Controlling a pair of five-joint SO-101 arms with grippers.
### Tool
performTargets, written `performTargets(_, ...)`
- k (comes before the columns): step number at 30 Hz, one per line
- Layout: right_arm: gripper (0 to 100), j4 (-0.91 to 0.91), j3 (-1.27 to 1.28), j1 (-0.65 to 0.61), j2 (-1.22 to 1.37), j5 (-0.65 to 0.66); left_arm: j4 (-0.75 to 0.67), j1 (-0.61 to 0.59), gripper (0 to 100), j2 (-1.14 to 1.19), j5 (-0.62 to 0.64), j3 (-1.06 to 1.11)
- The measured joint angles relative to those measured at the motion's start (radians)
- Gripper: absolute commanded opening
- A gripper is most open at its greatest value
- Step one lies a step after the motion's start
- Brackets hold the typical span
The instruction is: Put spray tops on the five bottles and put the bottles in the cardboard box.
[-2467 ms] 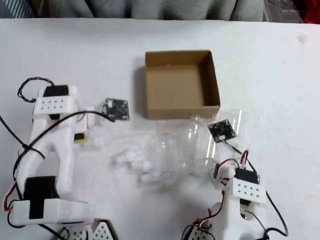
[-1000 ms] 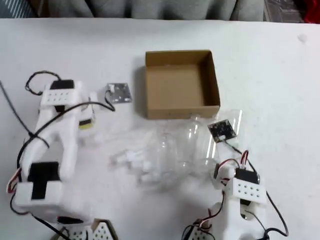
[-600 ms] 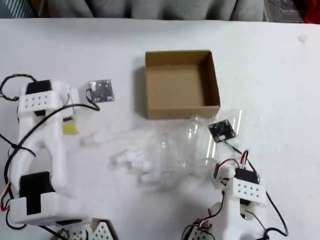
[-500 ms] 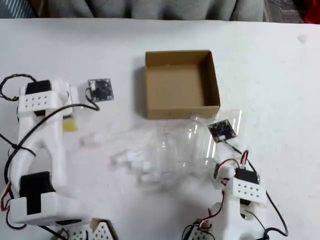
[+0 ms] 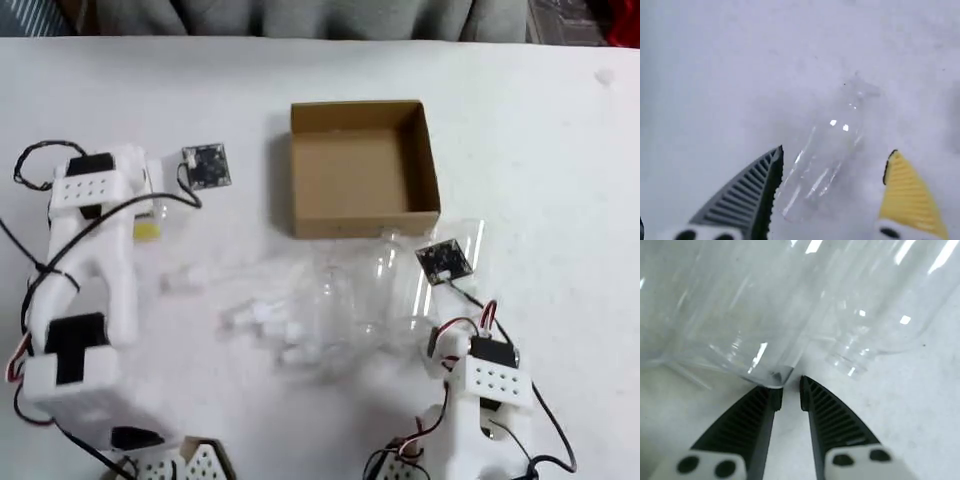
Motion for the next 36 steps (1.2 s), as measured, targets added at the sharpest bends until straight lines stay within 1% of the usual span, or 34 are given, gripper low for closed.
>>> performTargets(12, 3.8, 0.000, 0.000, 0.000, 0.000, 0.000, 0.000, 0.000, 29, 0.278, 0.000, -0.192)
performTargets(14, 3.9, 0.000, 0.000, 0.000, 0.000, 0.000, 0.000, -0.009, 23, 0.293, 0.000, -0.201)
performTargets(18, 3.8, 0.000, 0.000, 0.000, 0.000, 0.000, 0.006, -0.023, 3, 0.298, 0.000, -0.204)
performTargets(19, 3.8, 0.000, 0.000, 0.000, 0.000, 0.000, 0.026, -0.026, 1, 0.298, 0.000, -0.204)
performTargets(21, 3.8, 0.000, 0.000, 0.000, 0.000, 0.000, 0.069, -0.028, 5, 0.298, 0.000, -0.204)
performTargets(22, 3.8, 0.000, 0.000, 0.000, 0.000, 0.000, 0.084, -0.029, 5, 0.298, 0.000, -0.204)
performTargets(26, 3.8, 0.000, 0.000, 0.000, 0.000, 0.000, 0.190, -0.031, 2, 0.296, 0.000, -0.213)
performTargets(30, 3.8, 0.000, 0.000, 0.000, 0.000, 0.000, 0.341, -0.031, 2, 0.296, 0.017, -0.247)
performTargets(33, 3.8, 0.000, 0.000, 0.000, 0.000, 0.000, 0.479, -0.009, 2, 0.278, 0.127, -0.279)
performTargets(36, 3.8, 0.000, 0.000, 0.000, 0.000, 0.000, 0.589, 0.040, 2, 0.227, 0.296, -0.295)
